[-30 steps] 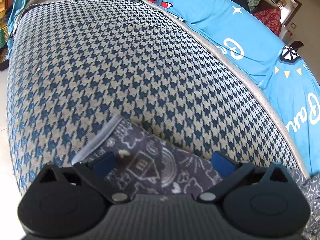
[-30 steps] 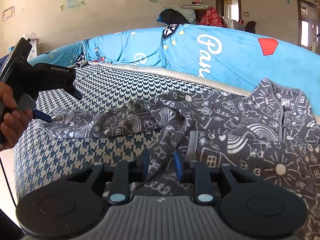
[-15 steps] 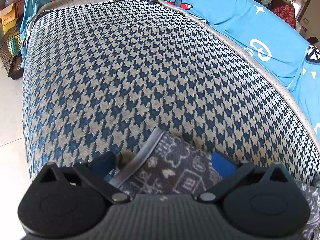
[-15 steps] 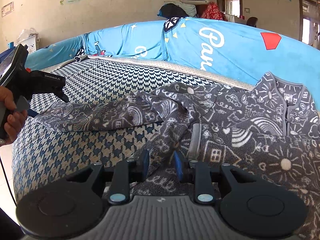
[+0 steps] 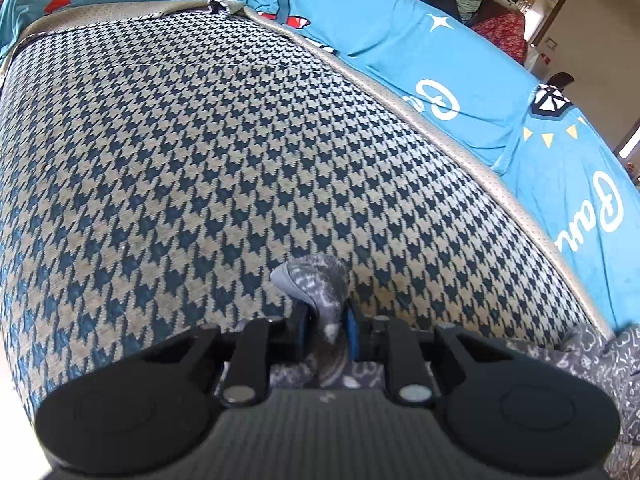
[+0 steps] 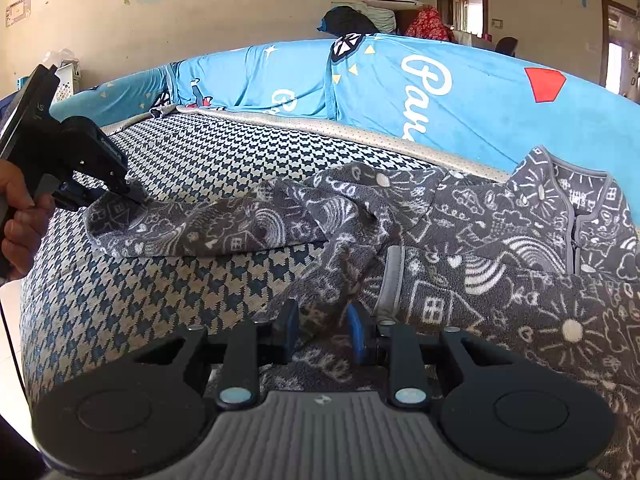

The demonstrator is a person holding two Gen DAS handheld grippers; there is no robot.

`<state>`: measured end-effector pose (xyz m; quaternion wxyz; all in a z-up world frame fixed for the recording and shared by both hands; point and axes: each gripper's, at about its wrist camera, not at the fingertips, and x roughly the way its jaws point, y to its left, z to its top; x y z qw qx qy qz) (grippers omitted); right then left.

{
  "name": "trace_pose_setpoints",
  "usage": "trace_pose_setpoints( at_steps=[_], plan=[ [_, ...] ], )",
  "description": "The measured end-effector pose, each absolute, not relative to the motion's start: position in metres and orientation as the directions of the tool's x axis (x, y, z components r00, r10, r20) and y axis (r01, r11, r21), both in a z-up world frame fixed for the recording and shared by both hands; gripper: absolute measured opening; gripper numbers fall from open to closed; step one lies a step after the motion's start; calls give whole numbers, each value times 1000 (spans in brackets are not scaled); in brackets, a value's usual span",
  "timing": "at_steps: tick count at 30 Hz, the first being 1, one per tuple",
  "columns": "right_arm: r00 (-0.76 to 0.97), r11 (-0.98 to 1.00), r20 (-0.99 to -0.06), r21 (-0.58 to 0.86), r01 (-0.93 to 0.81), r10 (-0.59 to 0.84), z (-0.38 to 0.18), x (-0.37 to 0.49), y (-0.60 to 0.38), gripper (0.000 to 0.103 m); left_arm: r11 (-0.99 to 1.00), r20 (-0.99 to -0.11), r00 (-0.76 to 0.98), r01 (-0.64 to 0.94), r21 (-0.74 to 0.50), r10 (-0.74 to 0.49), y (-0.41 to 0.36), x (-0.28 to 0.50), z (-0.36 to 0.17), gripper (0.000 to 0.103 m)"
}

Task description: Fold clothes

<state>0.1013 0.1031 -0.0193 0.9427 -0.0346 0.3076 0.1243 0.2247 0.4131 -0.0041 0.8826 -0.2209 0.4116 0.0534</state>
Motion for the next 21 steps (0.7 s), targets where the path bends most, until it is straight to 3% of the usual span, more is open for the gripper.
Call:
trace_pose_setpoints(
  at_steps=[5,12,21],
  plan=[
    [784,967,-582,14,-253,214,-18,101,101,26,913,-696,664,-47,-404,-274,379,217,19,17],
    [808,974,-554,27,-223,200,-7,101,88,26,886,-704,540,250,-390,-462,325,176,27,17],
    [828,980,-524,86,-180,198,5,99,72,26,877,-798,402,369,-308,-449,292,114,7,24]
  ],
)
